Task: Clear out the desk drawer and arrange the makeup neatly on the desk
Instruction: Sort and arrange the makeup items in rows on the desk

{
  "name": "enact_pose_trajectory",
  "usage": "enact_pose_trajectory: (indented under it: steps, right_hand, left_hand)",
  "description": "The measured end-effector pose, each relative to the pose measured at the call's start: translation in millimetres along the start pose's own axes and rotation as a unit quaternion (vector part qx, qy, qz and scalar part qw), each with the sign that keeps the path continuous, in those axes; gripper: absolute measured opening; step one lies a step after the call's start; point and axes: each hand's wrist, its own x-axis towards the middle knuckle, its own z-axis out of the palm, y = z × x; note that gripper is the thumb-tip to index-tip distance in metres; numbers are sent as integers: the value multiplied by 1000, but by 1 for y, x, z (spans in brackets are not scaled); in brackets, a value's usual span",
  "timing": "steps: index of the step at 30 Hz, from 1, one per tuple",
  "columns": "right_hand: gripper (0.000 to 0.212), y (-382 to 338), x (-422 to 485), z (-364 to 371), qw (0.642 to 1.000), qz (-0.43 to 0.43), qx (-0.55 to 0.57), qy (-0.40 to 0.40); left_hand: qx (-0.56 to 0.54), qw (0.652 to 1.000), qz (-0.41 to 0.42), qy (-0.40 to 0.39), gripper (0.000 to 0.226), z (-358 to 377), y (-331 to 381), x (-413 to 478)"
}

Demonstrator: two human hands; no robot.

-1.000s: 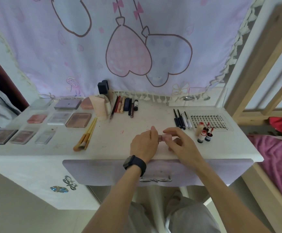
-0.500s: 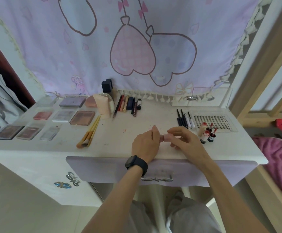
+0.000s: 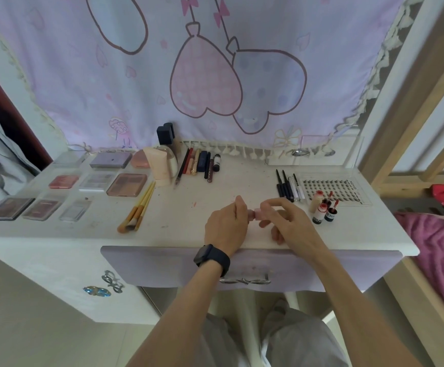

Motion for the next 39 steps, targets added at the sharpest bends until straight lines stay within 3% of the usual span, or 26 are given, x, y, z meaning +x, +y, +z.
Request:
enact_pose_trajectory:
  steps: [2, 8, 13, 15, 20, 27, 33, 39]
  right_hand:
    - [43, 0, 2, 2, 999, 23, -30, 16]
    - [13, 4, 1, -4, 999, -19, 33, -22]
    - [41, -1, 2, 1, 1000, 23, -18, -2]
    - [42, 0, 4, 3, 998, 35, -42, 1]
    - [12, 4, 2, -2, 1000, -10, 4, -23]
    - [32, 0, 3, 2, 999, 24, -21, 6]
    - [14, 3, -1, -3, 999, -21, 31, -18]
    - [35, 1, 3, 2, 999, 27, -19, 10]
  left_hand:
    - [-3, 1000, 3, 1, 78, -1, 0, -1]
    - [5, 1000, -2, -3, 76, 0, 0, 0]
    - [-3, 1000, -3, 3, 80, 0, 1, 0]
    - [-1, 1000, 1, 6, 79, 0, 0, -1]
    - [-1, 1000, 2, 0, 83, 1, 0, 0]
    - [-6, 1000, 3, 2, 81, 1, -1, -1]
    - [-22, 1000, -4, 7, 81, 2, -2, 0]
    - [-29, 1000, -11, 3, 82, 2, -2, -1]
